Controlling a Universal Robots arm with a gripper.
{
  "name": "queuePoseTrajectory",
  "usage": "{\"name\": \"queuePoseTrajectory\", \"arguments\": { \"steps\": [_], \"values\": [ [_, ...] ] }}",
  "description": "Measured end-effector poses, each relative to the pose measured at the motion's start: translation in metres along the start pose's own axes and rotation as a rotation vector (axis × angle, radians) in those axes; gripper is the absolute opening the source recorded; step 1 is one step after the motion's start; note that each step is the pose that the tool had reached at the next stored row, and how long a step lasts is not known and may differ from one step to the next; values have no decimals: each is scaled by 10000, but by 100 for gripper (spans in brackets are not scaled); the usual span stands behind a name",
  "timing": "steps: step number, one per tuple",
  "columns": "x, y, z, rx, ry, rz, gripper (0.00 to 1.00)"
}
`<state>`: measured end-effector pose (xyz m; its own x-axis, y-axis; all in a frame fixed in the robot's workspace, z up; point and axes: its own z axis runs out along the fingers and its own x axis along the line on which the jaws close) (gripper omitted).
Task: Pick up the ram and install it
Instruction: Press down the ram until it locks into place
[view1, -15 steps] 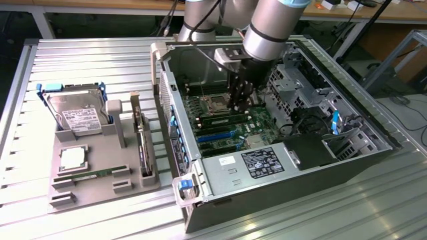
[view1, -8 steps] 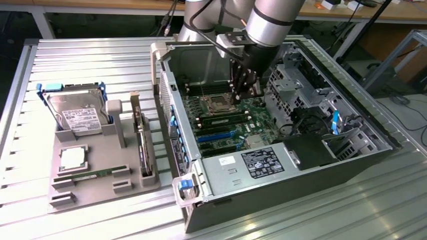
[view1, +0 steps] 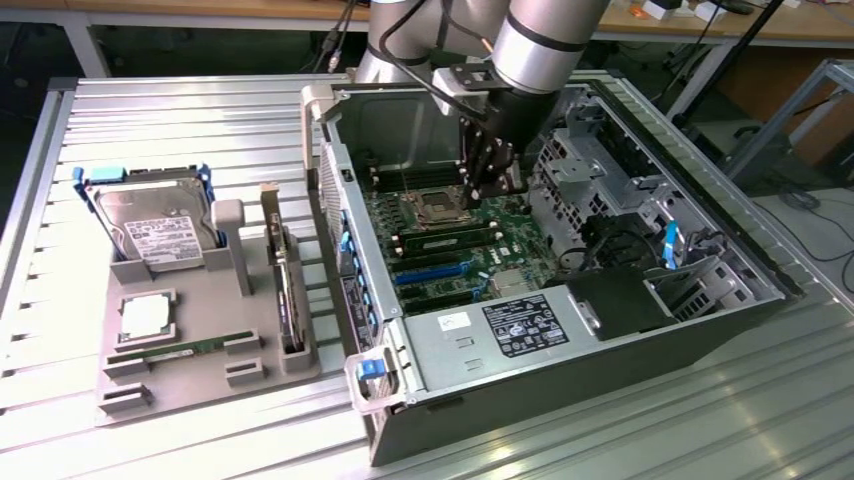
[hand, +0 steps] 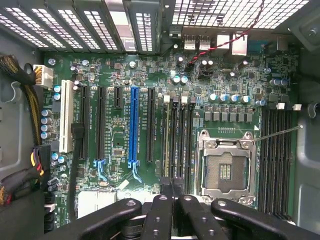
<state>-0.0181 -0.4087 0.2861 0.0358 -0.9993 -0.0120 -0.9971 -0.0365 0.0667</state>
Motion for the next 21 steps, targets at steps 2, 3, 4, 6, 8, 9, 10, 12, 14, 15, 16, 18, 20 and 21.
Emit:
{"name": "queuePoseTrajectory", "arguments": {
  "steps": [2, 3, 4, 6, 8, 9, 10, 12, 14, 15, 16, 18, 20, 21],
  "values": [
    [7, -28, -2, 0, -2, -1, 11],
    [22, -108, -7, 0, -6, -31, 11],
    [29, -164, -10, 0, -4, -71, 11],
    [36, -238, -5, 2, -1, -106, 11],
    [42, -255, 38, 2, 0, -111, 11],
    [42, -261, 83, 2, 0, -110, 11],
    [43, -264, 115, 2, 1, -111, 11],
    [47, -348, 199, 7, 3, -112, 11],
    [54, -462, 272, 7, 3, -104, 11],
    [56, -463, 311, 8, -1, -44, 11],
    [57, -463, 344, 9, -6, 50, 11],
    [57, -476, 417, 10, -10, 85, 11],
    [59, -495, 469, 9, -9, 88, 11],
    [59, -496, 485, 9, -8, 88, 11]
  ]
}}
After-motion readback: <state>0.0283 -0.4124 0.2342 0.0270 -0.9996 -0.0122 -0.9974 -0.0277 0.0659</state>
